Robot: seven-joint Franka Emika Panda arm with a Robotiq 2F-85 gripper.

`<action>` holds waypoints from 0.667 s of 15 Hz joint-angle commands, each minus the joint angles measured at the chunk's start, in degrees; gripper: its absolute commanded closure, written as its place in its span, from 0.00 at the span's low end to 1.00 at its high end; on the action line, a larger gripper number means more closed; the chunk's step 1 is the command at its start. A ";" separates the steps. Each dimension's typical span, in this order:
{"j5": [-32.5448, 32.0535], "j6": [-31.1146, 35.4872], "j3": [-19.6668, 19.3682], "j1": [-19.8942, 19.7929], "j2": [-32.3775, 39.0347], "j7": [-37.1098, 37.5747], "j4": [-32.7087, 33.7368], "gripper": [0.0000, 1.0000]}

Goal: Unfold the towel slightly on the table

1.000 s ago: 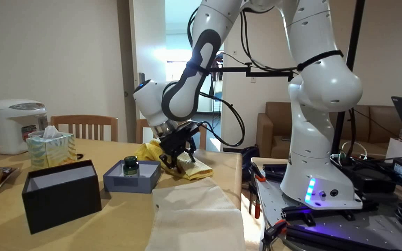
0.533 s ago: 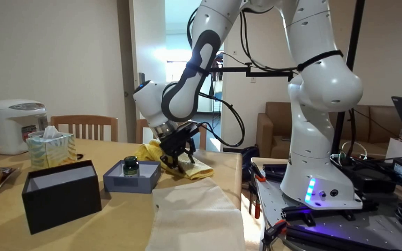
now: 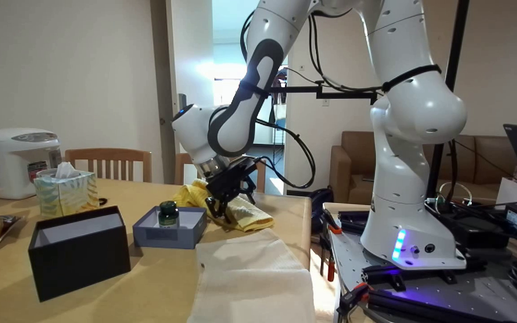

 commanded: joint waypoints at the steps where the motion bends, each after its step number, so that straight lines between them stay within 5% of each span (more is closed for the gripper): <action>1: -1.33 -4.31 -0.74 0.82 -3.24 2.12 -1.22 0.00; 6: -2.34 -11.51 -0.44 0.10 -6.63 2.96 -1.42 0.00; 7: -2.38 -12.76 -0.15 -0.08 -6.85 2.51 -1.06 0.25; 10: -2.09 -13.89 0.58 -0.36 -7.44 1.87 -0.92 0.40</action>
